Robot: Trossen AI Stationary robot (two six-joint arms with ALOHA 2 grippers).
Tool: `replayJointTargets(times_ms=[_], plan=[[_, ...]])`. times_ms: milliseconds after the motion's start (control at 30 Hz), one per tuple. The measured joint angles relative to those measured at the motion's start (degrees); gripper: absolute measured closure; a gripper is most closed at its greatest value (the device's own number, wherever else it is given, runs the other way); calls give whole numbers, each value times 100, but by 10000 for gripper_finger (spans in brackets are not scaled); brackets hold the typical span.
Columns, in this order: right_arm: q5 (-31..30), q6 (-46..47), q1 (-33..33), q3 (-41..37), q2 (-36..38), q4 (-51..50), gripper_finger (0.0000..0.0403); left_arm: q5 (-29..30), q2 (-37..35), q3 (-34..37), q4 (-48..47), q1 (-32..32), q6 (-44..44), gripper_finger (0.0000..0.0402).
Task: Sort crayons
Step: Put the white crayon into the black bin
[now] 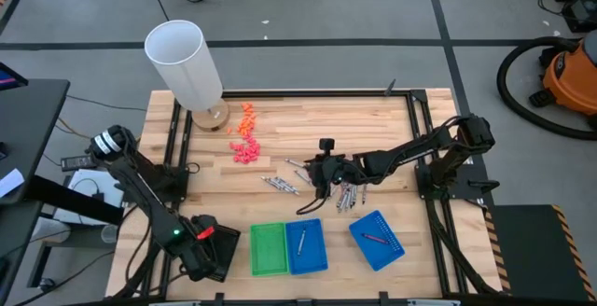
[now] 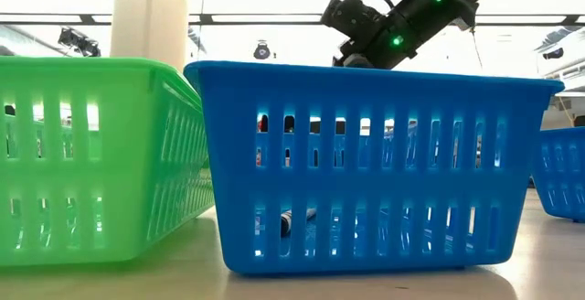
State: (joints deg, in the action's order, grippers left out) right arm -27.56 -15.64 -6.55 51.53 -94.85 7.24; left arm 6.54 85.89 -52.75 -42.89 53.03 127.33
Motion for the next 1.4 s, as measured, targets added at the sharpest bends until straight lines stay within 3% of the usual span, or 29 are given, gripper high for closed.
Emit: replayJointTargets(times_ms=[167, 333, 733, 1000, 1233, 1400], plan=[[371, -109, 86, 0, 0, 24, 321, 175, -1, -368, -700, -271, -837, 232], [518, -180, 108, 0, 0, 48, 321, 779, -2, -733, -1426, -690, -1960, 231], [967, -407, 108, -195, -4, 276, 321, 932, -2, -750, -1491, -2239, -5030, 230], [939, -407, 106, -354, -4, 317, 321, 1041, -2, -600, -710, -3089, -7327, 230], [614, -407, -11, -385, -4, -149, 321, 1098, -2, -4, 680, -3655, -9866, 230], [568, -402, -82, -385, -4, -132, 321, 1101, 0, 324, 1391, -3952, -11170, 230]])
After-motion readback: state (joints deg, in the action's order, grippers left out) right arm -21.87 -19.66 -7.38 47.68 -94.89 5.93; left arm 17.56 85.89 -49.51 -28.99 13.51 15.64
